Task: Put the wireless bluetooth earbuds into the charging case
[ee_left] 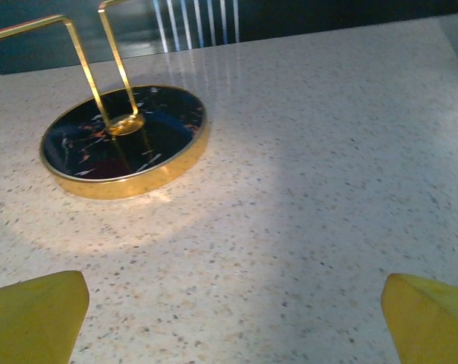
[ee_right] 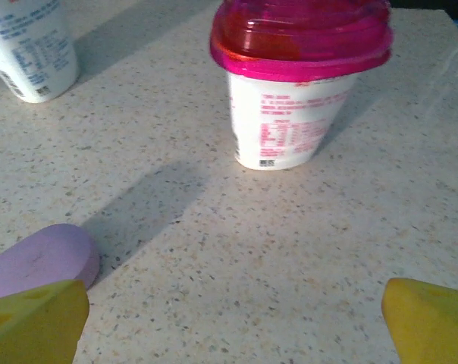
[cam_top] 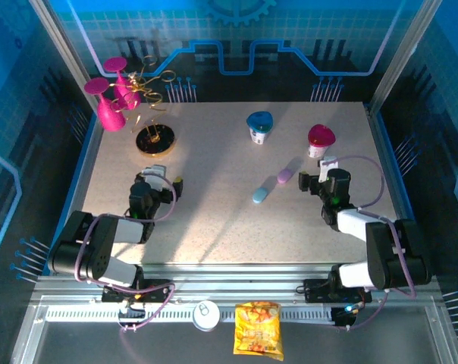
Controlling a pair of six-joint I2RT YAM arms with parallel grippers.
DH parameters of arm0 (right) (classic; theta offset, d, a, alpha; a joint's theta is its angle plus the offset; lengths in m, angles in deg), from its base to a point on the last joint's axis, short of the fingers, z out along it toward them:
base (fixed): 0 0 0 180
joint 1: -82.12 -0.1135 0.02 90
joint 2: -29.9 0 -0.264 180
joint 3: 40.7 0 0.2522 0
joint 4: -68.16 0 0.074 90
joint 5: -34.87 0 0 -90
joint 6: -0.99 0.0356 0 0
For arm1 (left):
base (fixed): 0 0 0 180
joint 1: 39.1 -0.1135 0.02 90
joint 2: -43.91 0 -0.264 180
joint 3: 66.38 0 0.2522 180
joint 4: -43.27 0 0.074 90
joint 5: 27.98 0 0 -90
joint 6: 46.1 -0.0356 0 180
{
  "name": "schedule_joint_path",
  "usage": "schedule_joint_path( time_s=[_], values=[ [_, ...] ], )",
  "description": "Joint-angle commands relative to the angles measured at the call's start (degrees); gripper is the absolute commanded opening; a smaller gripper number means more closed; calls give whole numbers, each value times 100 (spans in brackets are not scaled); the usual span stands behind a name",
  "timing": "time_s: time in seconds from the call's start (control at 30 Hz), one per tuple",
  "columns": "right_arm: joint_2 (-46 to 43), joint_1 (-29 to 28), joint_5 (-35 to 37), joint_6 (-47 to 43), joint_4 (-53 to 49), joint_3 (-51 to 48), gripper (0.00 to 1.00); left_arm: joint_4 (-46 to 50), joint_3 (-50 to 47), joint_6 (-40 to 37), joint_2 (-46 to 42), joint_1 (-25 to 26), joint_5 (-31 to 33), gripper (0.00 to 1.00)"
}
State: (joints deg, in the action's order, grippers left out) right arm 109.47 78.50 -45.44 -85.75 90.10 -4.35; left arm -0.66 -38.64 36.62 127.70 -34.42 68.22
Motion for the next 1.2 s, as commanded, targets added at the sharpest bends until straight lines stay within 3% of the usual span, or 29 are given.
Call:
schedule_joint_path(
  time_s=[0.0, 0.07, 0.1, 0.2, 1.17],
  values=[
    [332, 111, -477, -190, 1364, -138, 100, -569, 176, 366, 380, -239, -495, 99],
    [753, 110, -753, -274, 1911, -239, 100, -723, 259, 390, 602, -271, -446, 99],
    [926, 91, -819, -327, 2224, -266, 100, -297, 379, 464, 482, -302, -432, 99],
    [891, 130, -707, -247, 1785, -81, 100, 511, 791, 572, 484, -391, -461, 99],
    [860, 94, -557, -258, 1741, -93, 100, 506, 816, 711, 519, -487, -403, 99]
  ],
)
